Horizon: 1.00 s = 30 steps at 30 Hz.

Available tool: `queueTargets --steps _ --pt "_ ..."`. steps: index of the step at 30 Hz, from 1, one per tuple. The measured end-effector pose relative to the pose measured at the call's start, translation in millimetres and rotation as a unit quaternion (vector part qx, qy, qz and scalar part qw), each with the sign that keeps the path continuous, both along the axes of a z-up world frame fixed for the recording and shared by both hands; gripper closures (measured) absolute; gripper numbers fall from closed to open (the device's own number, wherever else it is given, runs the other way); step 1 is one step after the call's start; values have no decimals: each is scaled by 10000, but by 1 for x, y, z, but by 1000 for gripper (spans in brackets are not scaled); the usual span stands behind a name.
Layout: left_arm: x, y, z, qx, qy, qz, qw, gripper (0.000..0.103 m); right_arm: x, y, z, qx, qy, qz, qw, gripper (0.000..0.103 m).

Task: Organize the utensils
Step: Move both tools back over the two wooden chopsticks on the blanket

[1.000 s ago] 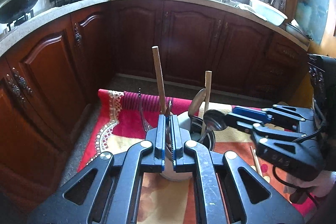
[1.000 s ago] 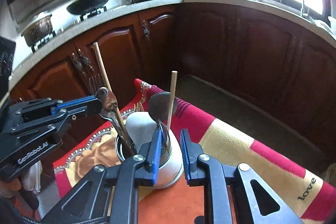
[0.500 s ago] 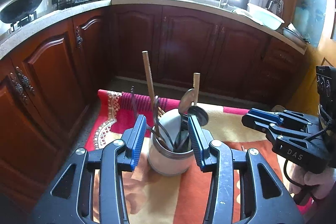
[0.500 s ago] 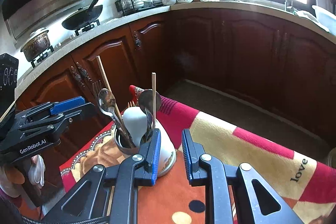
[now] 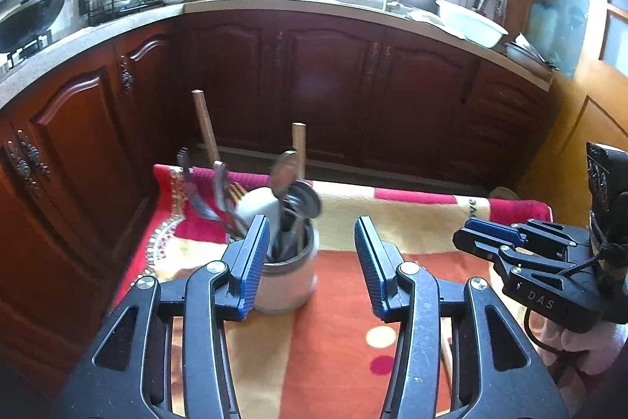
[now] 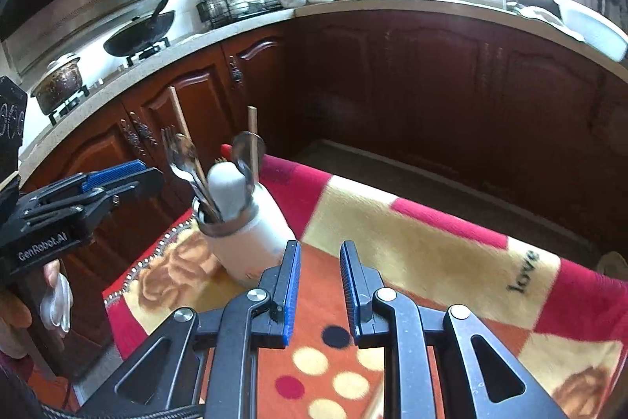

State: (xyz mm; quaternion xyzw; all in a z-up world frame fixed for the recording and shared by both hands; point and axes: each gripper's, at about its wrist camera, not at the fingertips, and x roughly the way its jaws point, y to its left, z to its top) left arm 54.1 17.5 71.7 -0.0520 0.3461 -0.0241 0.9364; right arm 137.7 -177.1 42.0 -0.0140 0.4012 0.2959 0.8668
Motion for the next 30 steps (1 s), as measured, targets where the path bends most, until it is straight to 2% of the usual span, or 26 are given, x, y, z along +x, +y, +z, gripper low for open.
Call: queueTargets --steps 6,13,18,23,30 --pt "0 -24 -12 -174 203 -212 9994 54 0 -48 -24 -178 230 -396 9988 84" --pt "7 -46 -42 -477 641 -412 9960 54 10 -86 -83 -327 1042 -677 9917 84" --pt "11 -55 -65 -530 955 -487 9928 54 18 -82 -119 -234 1422 -652 9874 84" --pt "14 -50 -75 -532 1081 -478 9916 54 28 -61 -145 -510 1514 -597 9854 85" --pt "19 -38 -87 -656 1210 -369 9898 54 30 -44 -152 -977 1348 -560 9845 86"
